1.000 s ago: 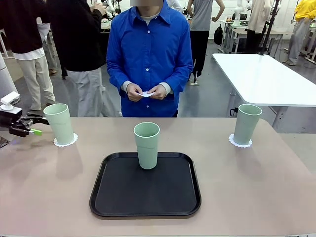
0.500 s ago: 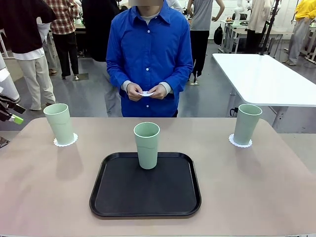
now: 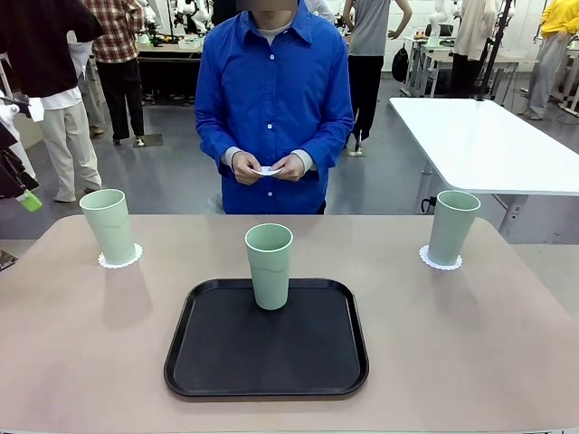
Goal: Place coasters on the table and set cups on them.
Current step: Take one Reusable plastic cup from the Flat Tray and place it on a coaster set by the human.
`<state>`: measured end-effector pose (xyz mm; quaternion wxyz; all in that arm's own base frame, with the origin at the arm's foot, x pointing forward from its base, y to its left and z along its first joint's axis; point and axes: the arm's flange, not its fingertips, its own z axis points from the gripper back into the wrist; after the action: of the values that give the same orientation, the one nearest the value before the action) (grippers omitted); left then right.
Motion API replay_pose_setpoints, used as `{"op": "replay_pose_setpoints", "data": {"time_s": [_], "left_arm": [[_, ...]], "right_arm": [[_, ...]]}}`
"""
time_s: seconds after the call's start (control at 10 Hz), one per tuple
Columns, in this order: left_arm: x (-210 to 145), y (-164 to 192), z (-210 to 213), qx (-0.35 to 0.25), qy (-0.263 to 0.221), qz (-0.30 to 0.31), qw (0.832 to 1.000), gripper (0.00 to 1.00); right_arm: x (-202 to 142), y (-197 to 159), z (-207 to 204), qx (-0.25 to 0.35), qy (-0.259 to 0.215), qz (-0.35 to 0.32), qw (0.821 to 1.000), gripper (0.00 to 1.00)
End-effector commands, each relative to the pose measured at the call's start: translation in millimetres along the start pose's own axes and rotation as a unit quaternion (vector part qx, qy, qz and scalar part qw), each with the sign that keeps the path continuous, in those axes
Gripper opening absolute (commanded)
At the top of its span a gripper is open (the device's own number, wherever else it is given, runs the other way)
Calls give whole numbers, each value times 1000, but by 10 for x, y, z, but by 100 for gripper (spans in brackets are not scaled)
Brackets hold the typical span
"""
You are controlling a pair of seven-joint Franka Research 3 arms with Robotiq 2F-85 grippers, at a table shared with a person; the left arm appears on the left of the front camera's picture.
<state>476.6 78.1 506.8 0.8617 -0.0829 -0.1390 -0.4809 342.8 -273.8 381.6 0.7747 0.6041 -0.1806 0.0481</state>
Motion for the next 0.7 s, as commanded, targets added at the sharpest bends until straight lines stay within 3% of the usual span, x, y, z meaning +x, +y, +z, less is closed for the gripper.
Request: {"op": "replay_pose_setpoints", "data": {"time_s": [0.0, 0.2, 0.6], "left_arm": [[57, -190, 101, -27, 28, -1, 999, 100], [111, -245, 142, -48, 30, 3, 998, 100], [79, -218, 127, -25, 22, -6, 999, 100]], "right_arm": [[-4, 16, 8, -1, 0, 1, 1000, 100], [-4, 16, 8, -1, 0, 1, 1000, 100], [-4, 16, 8, -1, 0, 1, 1000, 100]]}}
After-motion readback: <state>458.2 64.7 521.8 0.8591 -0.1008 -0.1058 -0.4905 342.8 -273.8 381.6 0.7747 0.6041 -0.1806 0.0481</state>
